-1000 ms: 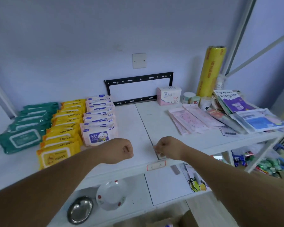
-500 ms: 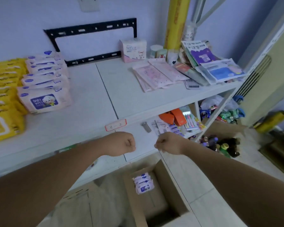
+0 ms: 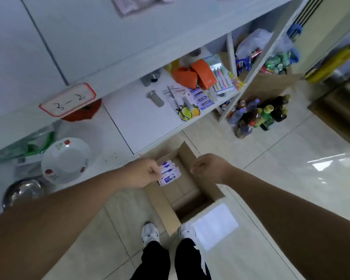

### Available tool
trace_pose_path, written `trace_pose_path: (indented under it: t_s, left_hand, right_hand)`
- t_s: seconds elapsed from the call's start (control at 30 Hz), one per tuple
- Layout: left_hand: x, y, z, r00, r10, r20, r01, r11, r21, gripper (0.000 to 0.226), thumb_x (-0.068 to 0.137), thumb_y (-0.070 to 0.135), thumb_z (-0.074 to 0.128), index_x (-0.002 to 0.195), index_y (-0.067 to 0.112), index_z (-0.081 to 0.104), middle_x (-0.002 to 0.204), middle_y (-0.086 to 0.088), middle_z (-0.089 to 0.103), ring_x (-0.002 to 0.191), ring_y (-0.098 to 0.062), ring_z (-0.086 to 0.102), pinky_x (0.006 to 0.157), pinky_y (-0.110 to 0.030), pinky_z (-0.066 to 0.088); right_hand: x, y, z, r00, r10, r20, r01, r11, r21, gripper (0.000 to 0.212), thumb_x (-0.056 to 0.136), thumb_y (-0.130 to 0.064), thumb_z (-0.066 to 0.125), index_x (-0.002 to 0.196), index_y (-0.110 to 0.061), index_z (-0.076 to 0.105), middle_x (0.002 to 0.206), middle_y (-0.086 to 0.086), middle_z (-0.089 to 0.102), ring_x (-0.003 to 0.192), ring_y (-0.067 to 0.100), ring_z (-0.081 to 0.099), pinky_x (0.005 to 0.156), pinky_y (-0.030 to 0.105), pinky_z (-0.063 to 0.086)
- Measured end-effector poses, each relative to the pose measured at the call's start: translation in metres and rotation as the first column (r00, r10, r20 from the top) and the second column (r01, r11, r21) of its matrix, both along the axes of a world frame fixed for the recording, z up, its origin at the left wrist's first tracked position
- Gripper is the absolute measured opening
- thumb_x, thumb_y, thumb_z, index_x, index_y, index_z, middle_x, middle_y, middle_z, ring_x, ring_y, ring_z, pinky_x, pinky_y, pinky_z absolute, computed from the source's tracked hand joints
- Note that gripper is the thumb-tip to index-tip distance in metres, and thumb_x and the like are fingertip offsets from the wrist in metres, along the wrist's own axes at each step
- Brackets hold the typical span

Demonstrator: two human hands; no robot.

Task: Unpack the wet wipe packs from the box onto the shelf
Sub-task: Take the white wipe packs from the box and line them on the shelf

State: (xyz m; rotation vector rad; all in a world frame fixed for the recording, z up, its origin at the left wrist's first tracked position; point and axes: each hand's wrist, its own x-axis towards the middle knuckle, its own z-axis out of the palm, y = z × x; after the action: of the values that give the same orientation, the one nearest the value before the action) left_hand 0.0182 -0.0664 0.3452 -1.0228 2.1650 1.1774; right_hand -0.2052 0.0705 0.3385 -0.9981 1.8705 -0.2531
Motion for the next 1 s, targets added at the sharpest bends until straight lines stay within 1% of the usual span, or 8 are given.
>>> trace_pose_path:
  t_s: [0.1,0.2,0.37,0.5,0.57,0.77,0.9,1.0]
  left_hand:
    - [-0.001,-0.001,-0.046,0.999,0.03,0.044,-0.032,0.999,0.028,0.016,0.092,0.043,0.067,0.096,0.028,0.07,0.093,0.009,0.07,0.085,-0.008,0.066,0.067,-0.024,0.049]
    - [-0.009,-0.006,-0.091,0.997,0.038,0.074,-0.041,0.998,0.041,0.007,0.092,0.04,0.068,0.089,0.033,0.066,0.097,0.007,0.071,0.087,-0.008,0.065,0.069,-0.023,0.046]
    - [-0.024,-0.015,-0.173,0.993,0.053,0.109,-0.056,0.998,0.02,0.011,0.096,0.037,0.064,0.1,0.027,0.066,0.094,0.009,0.065,0.078,-0.001,0.057,0.06,-0.017,0.039]
    - [-0.03,-0.021,-0.247,0.988,0.073,0.134,-0.077,0.997,0.026,0.008,0.092,0.042,0.065,0.091,0.035,0.064,0.1,0.006,0.069,0.089,-0.014,0.064,0.08,-0.028,0.052]
    - [-0.032,-0.023,-0.282,0.989,0.092,0.115,-0.095,0.995,0.019,0.005,0.093,0.037,0.066,0.092,0.032,0.067,0.102,0.005,0.07,0.091,-0.015,0.064,0.074,-0.024,0.047]
    - [-0.038,-0.026,-0.389,0.988,0.122,0.092,-0.131,0.986,0.103,0.007,0.095,0.024,0.067,0.096,0.018,0.07,0.104,-0.006,0.066,0.076,-0.003,0.053,0.066,-0.012,0.038]
    - [-0.048,-0.031,-0.446,0.979,0.181,0.094,-0.192,0.973,0.128,0.008,0.094,0.021,0.066,0.088,0.023,0.069,0.103,0.001,0.066,0.082,-0.005,0.059,0.076,-0.019,0.047]
    - [-0.061,-0.037,-0.478,0.99,0.11,0.091,-0.118,0.989,0.09,0.013,0.096,0.024,0.062,0.099,0.017,0.073,0.102,0.003,0.065,0.095,-0.015,0.064,0.076,-0.019,0.048]
  right_hand:
    - [0.0,0.008,-0.039,0.998,-0.07,0.012,0.069,0.997,0.032,0.016,0.09,-0.036,0.071,0.075,-0.039,0.069,0.109,-0.005,0.07,0.104,0.016,0.064,0.094,0.03,0.05]
    - [-0.005,0.012,-0.084,0.992,-0.121,0.029,0.119,0.992,0.051,0.012,0.095,-0.034,0.065,0.096,-0.03,0.076,0.113,-0.005,0.069,0.106,0.017,0.062,0.095,0.029,0.048]
    - [-0.007,0.011,-0.17,0.968,-0.249,0.04,0.245,0.965,0.091,0.01,0.094,-0.032,0.067,0.089,-0.027,0.075,0.111,0.003,0.073,0.105,0.023,0.067,0.093,0.033,0.051]
    - [-0.002,0.009,-0.244,0.94,-0.332,0.074,0.324,0.94,0.105,0.021,0.092,-0.029,0.065,0.095,-0.013,0.077,0.105,0.013,0.074,0.099,0.031,0.07,0.077,0.032,0.054]
    - [0.002,0.007,-0.278,0.934,-0.343,0.103,0.329,0.935,0.131,0.026,0.093,-0.03,0.064,0.098,-0.007,0.076,0.103,0.015,0.075,0.091,0.027,0.072,0.069,0.026,0.051]
    - [0.008,-0.005,-0.385,0.92,-0.369,0.128,0.343,0.92,0.187,0.028,0.092,-0.028,0.067,0.103,-0.003,0.074,0.11,0.013,0.074,0.104,0.027,0.069,0.088,0.037,0.055]
    - [0.008,-0.015,-0.443,0.926,-0.356,0.126,0.328,0.923,0.201,0.027,0.093,-0.029,0.066,0.107,-0.006,0.075,0.112,0.01,0.074,0.104,0.025,0.07,0.084,0.031,0.054]
    - [0.007,-0.024,-0.476,0.928,-0.349,0.134,0.319,0.926,0.201,0.026,0.097,-0.029,0.063,0.113,-0.011,0.074,0.117,0.01,0.073,0.11,0.027,0.067,0.091,0.032,0.052]
